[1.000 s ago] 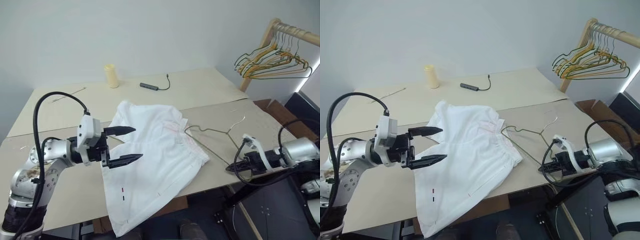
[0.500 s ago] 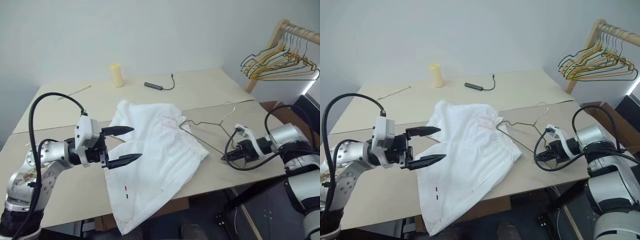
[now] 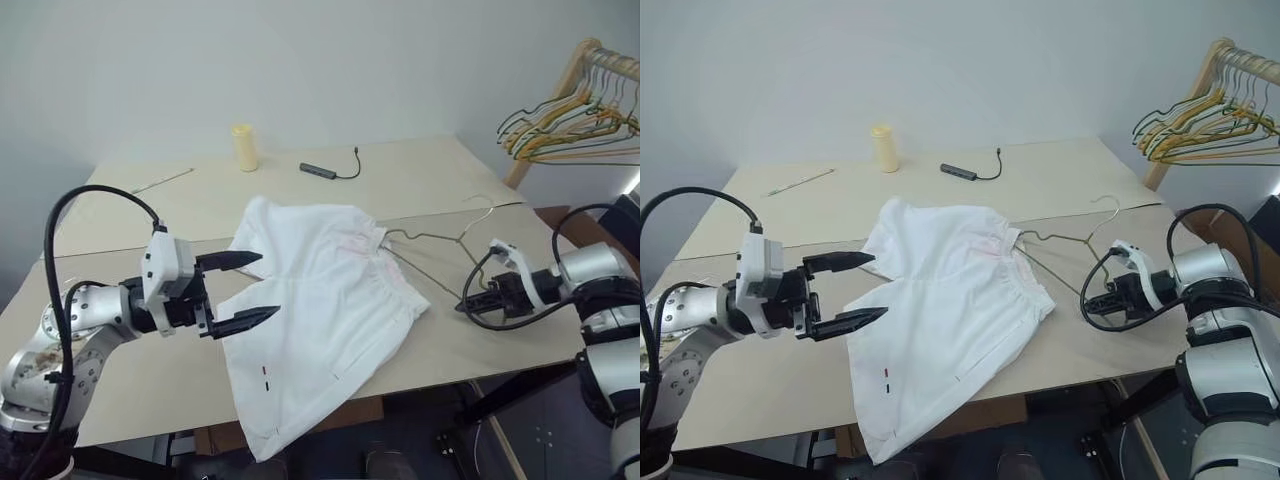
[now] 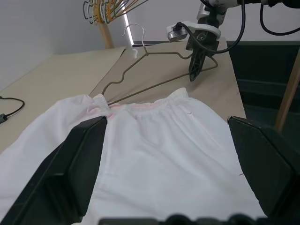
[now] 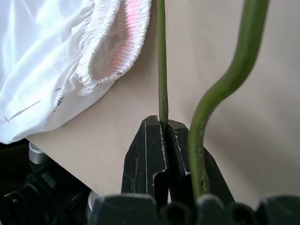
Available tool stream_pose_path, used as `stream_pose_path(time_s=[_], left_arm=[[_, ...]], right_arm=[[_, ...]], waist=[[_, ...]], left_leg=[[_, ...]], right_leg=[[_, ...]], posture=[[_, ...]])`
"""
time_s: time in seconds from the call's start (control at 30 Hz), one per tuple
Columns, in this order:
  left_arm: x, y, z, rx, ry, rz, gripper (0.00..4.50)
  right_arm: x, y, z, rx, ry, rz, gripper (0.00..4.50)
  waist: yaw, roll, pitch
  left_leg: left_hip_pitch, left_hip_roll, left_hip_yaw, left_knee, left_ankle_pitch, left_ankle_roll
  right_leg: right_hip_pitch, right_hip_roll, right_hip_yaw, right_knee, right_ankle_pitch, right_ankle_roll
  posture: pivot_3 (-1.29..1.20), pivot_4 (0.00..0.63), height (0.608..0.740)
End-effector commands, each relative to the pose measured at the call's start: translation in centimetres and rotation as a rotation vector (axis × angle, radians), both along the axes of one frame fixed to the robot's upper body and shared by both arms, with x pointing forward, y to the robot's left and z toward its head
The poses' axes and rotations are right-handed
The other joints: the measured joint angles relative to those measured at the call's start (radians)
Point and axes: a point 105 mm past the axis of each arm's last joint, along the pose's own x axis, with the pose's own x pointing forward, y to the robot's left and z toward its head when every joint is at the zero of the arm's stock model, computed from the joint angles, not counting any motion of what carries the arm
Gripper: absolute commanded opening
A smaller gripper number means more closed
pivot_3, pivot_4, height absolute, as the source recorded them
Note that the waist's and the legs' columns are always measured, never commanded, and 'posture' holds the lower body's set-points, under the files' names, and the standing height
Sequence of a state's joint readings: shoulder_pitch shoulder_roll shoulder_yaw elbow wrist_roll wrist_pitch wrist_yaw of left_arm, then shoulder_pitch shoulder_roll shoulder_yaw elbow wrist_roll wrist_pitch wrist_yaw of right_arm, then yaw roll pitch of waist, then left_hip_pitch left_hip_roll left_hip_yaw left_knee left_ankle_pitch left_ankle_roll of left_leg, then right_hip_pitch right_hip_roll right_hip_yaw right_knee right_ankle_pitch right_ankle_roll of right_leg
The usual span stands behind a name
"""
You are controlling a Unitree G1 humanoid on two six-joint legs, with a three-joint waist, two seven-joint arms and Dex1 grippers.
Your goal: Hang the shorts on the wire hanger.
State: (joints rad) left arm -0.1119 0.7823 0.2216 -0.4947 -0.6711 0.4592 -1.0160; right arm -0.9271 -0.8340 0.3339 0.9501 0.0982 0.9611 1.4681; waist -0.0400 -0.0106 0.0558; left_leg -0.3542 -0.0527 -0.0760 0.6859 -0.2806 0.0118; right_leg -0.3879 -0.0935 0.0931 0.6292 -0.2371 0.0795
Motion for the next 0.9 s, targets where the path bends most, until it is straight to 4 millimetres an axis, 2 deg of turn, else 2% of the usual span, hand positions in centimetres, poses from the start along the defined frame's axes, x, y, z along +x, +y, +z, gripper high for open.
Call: stream_pose_path(time_s=[0.03,0.13,0.3,0.53,0.67,0.8,0.9], left_arm=[[0.1,0.2,1.0,-0.003,-0.048,-0.002,4.46],[0.2,-0.1,1.2,-0.005,-0.049,-0.009,4.46],[0.4,-0.2,1.2,-0.002,-0.050,-0.016,4.46],[0.2,-0.1,1.2,0.003,-0.046,-0.010,4.46],[0.0,-0.1,1.3,0.006,-0.044,-0.006,4.46],[-0.2,0.2,1.2,0.013,-0.044,0.008,4.46],[-0.2,0.2,1.4,0.011,-0.052,0.022,4.46]], right_arm=[[0.6,0.1,1.1,0.010,-0.050,0.003,0.00],[0.6,1.5,1.1,0.044,-0.039,0.064,0.00],[0.5,2.7,0.4,0.052,-0.010,0.121,0.00],[1.5,2.7,-0.9,0.012,-0.010,0.051,0.00],[2.5,2.8,-0.5,0.044,-0.058,-0.003,0.00],[1.6,4.7,0.3,0.129,-0.017,0.167,0.00],[1.2,5.0,0.3,0.133,-0.008,0.223,0.00]], waist=[[-0.001,0.000,0.000],[-0.003,0.000,0.000],[-0.005,0.001,0.001],[-0.005,0.001,0.002],[-0.004,0.001,0.003],[-0.002,0.001,0.005],[0.000,0.002,0.008]], left_leg=[[0.000,0.000,0.000,0.000,0.000,0.000],[0.000,0.000,0.000,0.000,0.000,0.000],[0.000,0.001,0.000,0.000,0.000,0.000],[0.000,0.000,0.000,-0.001,0.000,0.000],[0.001,0.000,0.000,-0.002,0.000,-0.001],[0.001,0.000,-0.001,-0.004,0.001,-0.001],[0.001,0.000,-0.001,-0.004,0.001,-0.001]], right_leg=[[0.000,0.000,0.000,0.000,0.000,0.000],[0.000,0.000,0.000,0.000,0.000,0.000],[0.000,0.001,0.000,0.000,0.000,0.000],[0.000,0.001,0.000,-0.001,0.000,0.000],[0.000,0.001,0.000,0.000,0.000,-0.001],[-0.001,0.001,0.000,-0.001,0.000,-0.001],[-0.001,0.001,0.000,-0.001,0.000,-0.001]], posture=[[0.03,0.037,0.740],[0.02,0.036,0.740],[0.02,0.037,0.740],[0.03,0.045,0.740],[0.06,0.048,0.740],[0.07,0.048,0.740],[0.09,0.042,0.740]])
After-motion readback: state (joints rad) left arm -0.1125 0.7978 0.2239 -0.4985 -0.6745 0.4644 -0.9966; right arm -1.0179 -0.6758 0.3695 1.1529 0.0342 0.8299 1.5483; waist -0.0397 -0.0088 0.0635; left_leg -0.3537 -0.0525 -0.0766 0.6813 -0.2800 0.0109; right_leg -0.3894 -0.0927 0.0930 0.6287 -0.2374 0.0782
